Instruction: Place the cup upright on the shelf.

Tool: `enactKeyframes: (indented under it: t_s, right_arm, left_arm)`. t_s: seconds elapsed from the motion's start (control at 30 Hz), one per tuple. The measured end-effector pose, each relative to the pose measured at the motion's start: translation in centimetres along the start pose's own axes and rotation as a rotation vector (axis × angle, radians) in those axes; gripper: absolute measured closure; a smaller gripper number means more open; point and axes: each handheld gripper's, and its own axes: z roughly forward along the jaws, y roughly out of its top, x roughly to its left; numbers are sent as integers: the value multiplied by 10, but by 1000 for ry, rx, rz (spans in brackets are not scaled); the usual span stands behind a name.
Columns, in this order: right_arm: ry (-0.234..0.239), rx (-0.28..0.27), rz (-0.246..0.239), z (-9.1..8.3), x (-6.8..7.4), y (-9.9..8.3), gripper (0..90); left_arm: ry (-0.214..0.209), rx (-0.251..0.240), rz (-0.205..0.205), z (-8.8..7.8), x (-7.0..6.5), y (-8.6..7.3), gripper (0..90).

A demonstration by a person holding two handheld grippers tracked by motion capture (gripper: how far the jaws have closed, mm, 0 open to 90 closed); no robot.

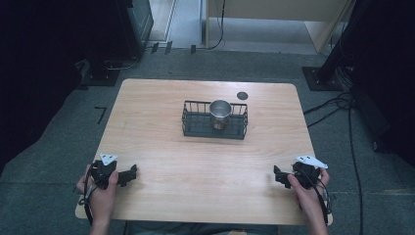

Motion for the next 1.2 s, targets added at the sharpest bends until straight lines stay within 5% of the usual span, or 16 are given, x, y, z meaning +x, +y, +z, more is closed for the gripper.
enactKeyframes:
  t_s: [0.7,1.2]
  right_arm:
    - [-49,40,20,-7,-21,-30,0]
    - [-36,30,-28,-12,-22,-40,0]
  left_arm:
    - [0,0,0,0,0,0,0]
    - [0,0,0,0,0,0,0]
